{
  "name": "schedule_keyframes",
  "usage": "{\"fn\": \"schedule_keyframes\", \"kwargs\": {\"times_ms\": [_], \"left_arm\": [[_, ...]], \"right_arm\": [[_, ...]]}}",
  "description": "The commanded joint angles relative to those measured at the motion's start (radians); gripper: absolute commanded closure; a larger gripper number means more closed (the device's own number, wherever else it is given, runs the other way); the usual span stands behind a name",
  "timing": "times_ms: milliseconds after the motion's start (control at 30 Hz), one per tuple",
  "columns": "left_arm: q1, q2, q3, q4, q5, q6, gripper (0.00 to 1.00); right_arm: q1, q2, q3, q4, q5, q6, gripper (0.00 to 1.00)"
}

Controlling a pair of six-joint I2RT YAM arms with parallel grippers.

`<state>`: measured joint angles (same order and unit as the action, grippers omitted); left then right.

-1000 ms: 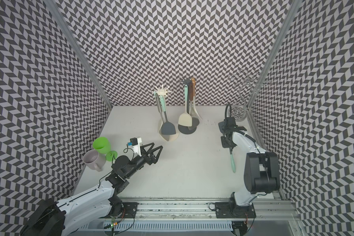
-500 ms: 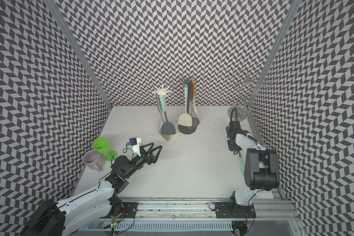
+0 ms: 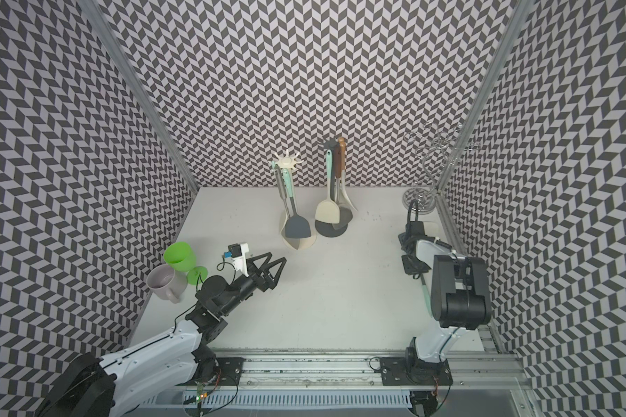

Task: Take the spatula off the kitchen utensil rack
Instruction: Place the spatula at the center of the board.

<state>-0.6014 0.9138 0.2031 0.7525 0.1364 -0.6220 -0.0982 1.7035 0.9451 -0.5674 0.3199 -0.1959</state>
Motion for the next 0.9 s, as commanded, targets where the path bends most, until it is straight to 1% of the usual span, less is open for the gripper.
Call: {"fn": "schedule_keyframes", "kwargs": {"times_ms": [0, 133, 467, 533, 600, 667, 867], "left_arm": [[0.005, -0.015, -0.012, 0.028, 0.007, 0.014, 0.01], [0.005, -0.018, -0.012, 0.030, 0.009, 0.014, 0.01], [0.005, -0.022, -0.011, 0.028, 0.008, 0.017, 0.01], [0.005, -0.024, -0.014, 0.031, 0.008, 0.016, 0.01], [0.005, -0.023, -0.016, 0.036, 0.011, 0.015, 0.01], [0.005, -0.019, -0.019, 0.043, 0.013, 0.012, 0.01], [0.005, -0.007, -0.016, 0.048, 0.020, 0.017, 0.01]], "right_arm": [[-0.018, 0.025, 0.002, 0.036, -0.040, 0.027, 1.00], [-0.024, 0.042, 0.025, 0.046, -0.046, 0.030, 1.00], [-0.024, 0.090, 0.075, 0.052, -0.138, 0.024, 0.99], [-0.024, 0.096, 0.080, 0.048, -0.139, 0.024, 0.93], [-0.025, 0.100, 0.082, 0.046, -0.146, 0.023, 0.84], [-0.024, 0.101, 0.080, 0.050, -0.154, 0.022, 0.78], [-0.022, 0.077, 0.083, 0.051, -0.177, 0.054, 0.64]]}}
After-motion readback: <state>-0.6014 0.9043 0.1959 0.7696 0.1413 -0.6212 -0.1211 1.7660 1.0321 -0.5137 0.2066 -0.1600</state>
